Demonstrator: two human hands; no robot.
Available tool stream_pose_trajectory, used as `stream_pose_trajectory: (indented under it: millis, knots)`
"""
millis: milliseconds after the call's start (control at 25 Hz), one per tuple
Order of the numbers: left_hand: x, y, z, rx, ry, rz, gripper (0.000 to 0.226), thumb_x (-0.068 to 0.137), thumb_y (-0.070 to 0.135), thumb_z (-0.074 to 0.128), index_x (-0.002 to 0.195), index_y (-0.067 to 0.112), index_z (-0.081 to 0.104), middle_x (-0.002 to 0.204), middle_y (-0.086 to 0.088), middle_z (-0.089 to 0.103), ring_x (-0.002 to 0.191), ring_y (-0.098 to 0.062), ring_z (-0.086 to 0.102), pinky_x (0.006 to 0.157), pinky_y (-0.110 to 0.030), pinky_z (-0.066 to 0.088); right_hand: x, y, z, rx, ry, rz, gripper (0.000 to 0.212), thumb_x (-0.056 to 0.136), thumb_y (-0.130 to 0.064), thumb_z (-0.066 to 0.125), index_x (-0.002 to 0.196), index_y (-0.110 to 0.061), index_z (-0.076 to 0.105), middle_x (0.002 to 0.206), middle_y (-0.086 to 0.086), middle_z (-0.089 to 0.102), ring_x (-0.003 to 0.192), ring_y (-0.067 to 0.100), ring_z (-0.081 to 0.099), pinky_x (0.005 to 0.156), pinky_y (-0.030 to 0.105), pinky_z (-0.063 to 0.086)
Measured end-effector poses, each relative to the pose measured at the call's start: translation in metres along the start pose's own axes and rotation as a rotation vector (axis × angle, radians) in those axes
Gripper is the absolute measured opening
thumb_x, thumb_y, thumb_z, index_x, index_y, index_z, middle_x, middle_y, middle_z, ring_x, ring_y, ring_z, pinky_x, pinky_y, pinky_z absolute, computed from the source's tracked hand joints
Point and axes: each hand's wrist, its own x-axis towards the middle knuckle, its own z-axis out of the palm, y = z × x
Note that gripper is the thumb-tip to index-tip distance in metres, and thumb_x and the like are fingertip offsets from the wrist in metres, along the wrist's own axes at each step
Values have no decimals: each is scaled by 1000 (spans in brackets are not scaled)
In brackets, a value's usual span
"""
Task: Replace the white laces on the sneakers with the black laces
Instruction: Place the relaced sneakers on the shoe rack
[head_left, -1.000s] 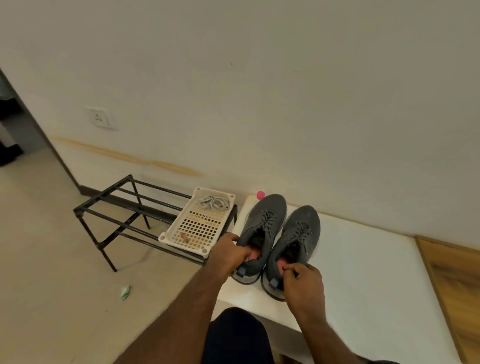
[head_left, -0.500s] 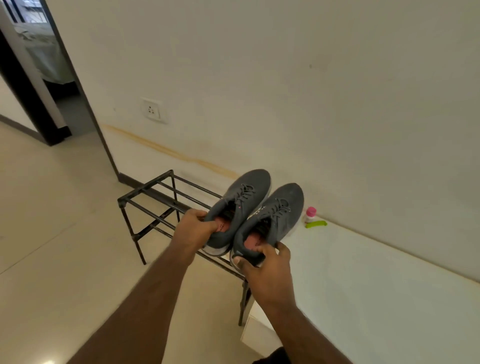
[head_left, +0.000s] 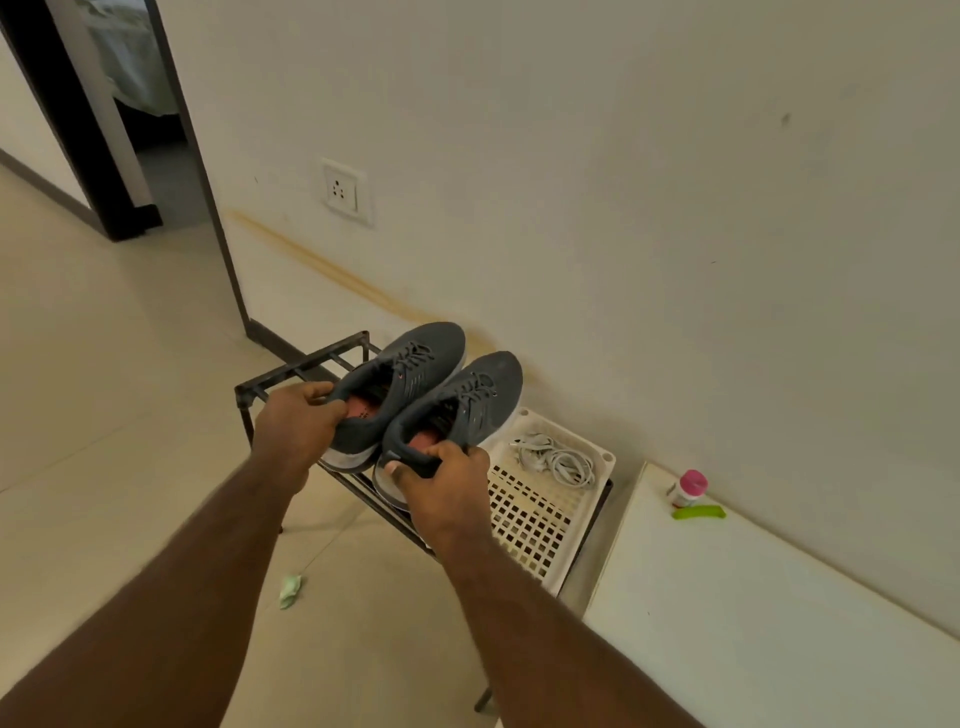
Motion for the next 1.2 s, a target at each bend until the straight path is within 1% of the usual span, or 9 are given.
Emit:
stream_pose_trajectory:
  millis: [200, 440, 680, 760, 800, 880, 1000, 1080, 1200]
  knots:
    - [21, -19, 10, -11, 9, -38, 34, 88, 11, 67, 122, 11, 66, 103, -11, 70, 91, -25, 68, 85, -46, 59, 23, 14, 13, -28, -40, -6, 38, 81, -47, 75, 105, -19, 65, 127, 7, 43, 110, 27, 52, 107, 41, 44]
    - [29, -28, 23, 17, -6, -59, 32, 89, 12, 66, 121, 12, 65, 104, -11, 69, 93, -25, 67, 86, -45, 59, 37, 25, 11, -25, -101, 39, 31, 80, -52, 75, 95, -29, 61, 114, 1, 39, 101, 26, 54, 84, 50, 59]
    - [32, -36, 25, 80, -101, -33, 28, 100, 22, 53, 125, 12, 62, 108, -13, 66, 100, -27, 62, 93, -46, 54, 38, 22, 13, -109, -218, 34, 45, 86, -46, 70, 126, -29, 57, 133, 8, 35, 115, 33, 50, 95, 52, 55]
    - [31, -32, 25, 181, -157, -22, 32, 105, 29, 42, 128, 12, 57, 117, -15, 63, 107, -29, 58, 97, -48, 50, 37, 19, 11, -181, -255, 37, 57, 89, -37, 67, 142, -29, 45, 145, 14, 31, 126, 36, 46, 105, 51, 48]
    - [29, -29, 27, 255, -160, -3, 36, 106, 32, 38, 133, 12, 53, 124, -17, 60, 112, -31, 56, 99, -49, 47, 36, 18, 9, -239, -263, 29, 70, 90, -32, 65, 151, -27, 32, 153, 16, 24, 134, 37, 41, 111, 49, 43]
    - [21, -22, 30, 427, -74, 104, 48, 105, 36, 36, 145, 11, 37, 144, -18, 46, 130, -34, 45, 108, -51, 40, 31, 14, 3, -365, -231, -12, 88, 90, -27, 62, 159, -21, 8, 163, 15, 8, 147, 37, 24, 117, 49, 35]
    - [-14, -6, 49, 760, -2, 471, 61, 104, 42, 32, 156, 15, 15, 164, -9, 15, 151, -29, 10, 120, -53, 12, 22, 18, -20, -535, -111, -107, 91, 92, -24, 59, 159, -13, -1, 167, 13, -3, 154, 32, 2, 123, 49, 20]
    - [-43, 5, 81, 893, -59, 681, 63, 104, 42, 28, 157, 16, 6, 166, -5, 6, 153, -25, -2, 121, -51, 2, 19, 29, -42, -644, -44, -111, 89, 94, -25, 57, 158, -10, -3, 166, 14, -6, 154, 32, -4, 124, 51, 12]
    - [-88, 18, 144, 960, -225, 774, 64, 105, 37, 24, 157, 14, -4, 166, -4, -5, 152, -23, -12, 122, -49, -5, 14, 59, -86, -729, 54, -14, 76, 102, -37, 40, 158, -7, -3, 166, 16, -4, 154, 33, -4, 124, 51, 9]
